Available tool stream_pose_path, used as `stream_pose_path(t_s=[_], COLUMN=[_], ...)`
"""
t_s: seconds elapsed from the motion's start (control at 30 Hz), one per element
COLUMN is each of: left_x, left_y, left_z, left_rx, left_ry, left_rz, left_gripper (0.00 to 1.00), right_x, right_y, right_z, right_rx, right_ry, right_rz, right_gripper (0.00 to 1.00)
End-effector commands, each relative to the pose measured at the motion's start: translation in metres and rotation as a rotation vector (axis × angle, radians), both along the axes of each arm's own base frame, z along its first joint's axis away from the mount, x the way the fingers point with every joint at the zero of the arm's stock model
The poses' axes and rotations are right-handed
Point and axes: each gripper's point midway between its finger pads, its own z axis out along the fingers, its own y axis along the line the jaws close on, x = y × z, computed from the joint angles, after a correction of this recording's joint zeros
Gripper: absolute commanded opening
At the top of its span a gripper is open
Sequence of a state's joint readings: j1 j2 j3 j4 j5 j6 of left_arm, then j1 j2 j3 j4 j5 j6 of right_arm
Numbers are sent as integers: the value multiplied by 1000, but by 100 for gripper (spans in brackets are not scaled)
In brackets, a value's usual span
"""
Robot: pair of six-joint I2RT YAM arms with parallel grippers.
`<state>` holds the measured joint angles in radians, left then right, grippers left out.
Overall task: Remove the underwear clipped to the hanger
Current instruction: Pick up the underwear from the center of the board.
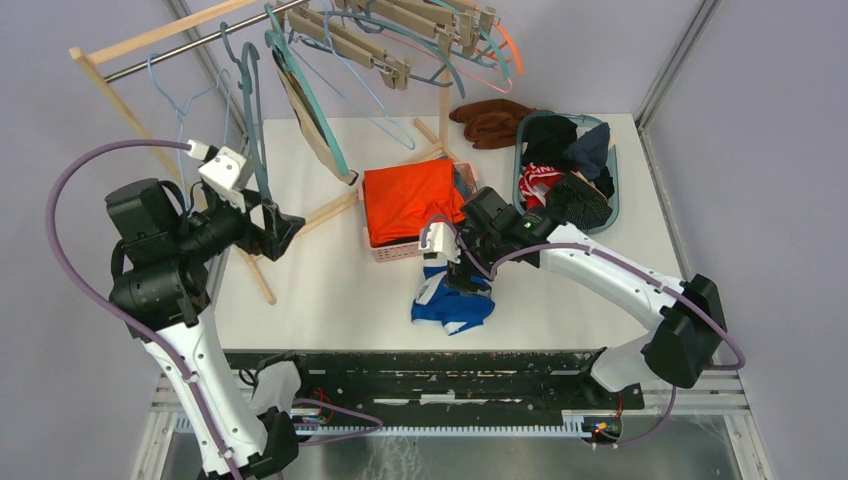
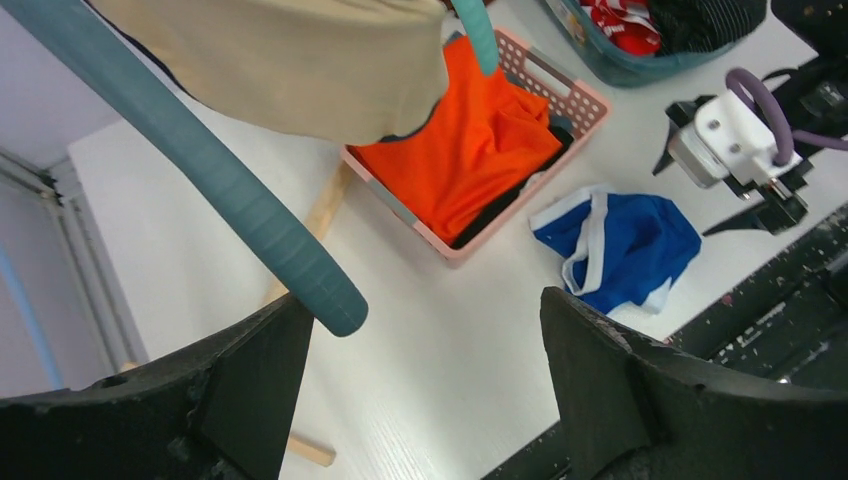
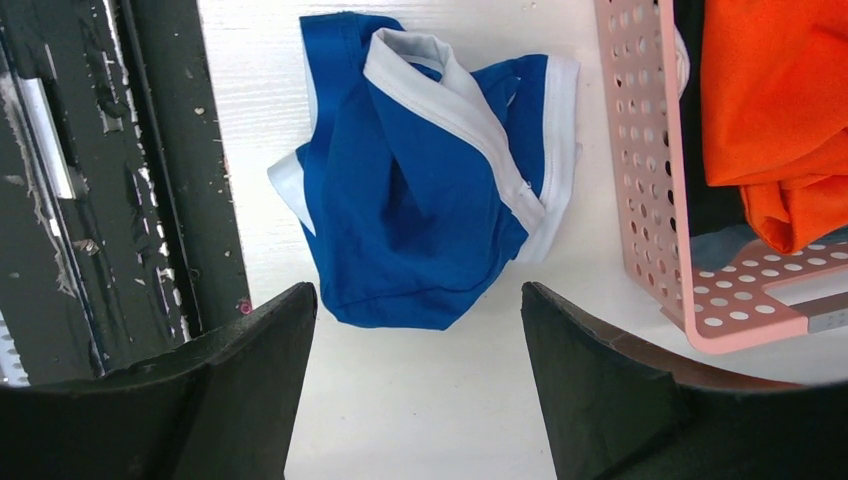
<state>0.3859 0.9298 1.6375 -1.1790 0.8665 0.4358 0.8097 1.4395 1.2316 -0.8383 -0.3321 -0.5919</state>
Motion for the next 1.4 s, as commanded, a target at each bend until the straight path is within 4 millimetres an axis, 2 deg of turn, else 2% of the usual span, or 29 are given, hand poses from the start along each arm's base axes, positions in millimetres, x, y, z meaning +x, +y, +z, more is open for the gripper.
stream_pose_path(t_s=[0.0,0.1,0.2,0.37,0.6,0.73,0.8,0.83,0.97,1.07,1.23,1.27,1.37], left_x=[-15,-24,-26,-18,-10,-11,-12,-12,-7,-2,15,18,24], left_y=[-13,-14,-6,23,49,48,44,41,46,44,50,51,49], left_z=[-25,-40,-46,-56,-108,-124,-132,-135,-140,-146,-157,-158,-165], left_rx=[37,68,108,162,193,192,175,169,181,176,185,192,195], left_ry=[39,73,71,72,171,191,202,202,192,182,149,139,124], left_rz=[-133,-158,-102,95,212,206,184,166,183,159,158,150,121], left_gripper=[89,89,89,90,93,93,94,94,93,94,93,93,93], right_x=[17,24,26,30,34,22,14,11,12,23,49,58,70], right_y=[8,7,4,3,6,9,11,11,13,6,-27,-42,-72], right_z=[7,-2,-20,-52,-86,-100,-105,-107,-97,-77,-36,-20,10], right_rx=[29,20,-16,-91,-158,-181,-193,-199,-193,-157,-86,-53,17], right_ry=[-41,-33,-6,50,113,203,259,283,289,240,155,129,71], right_rz=[-72,-112,-132,-184,-230,-210,-192,-186,-177,-206,-329,-383,-487], right_gripper=[84,84,84,85,87,76,64,54,16,1,1,1,1])
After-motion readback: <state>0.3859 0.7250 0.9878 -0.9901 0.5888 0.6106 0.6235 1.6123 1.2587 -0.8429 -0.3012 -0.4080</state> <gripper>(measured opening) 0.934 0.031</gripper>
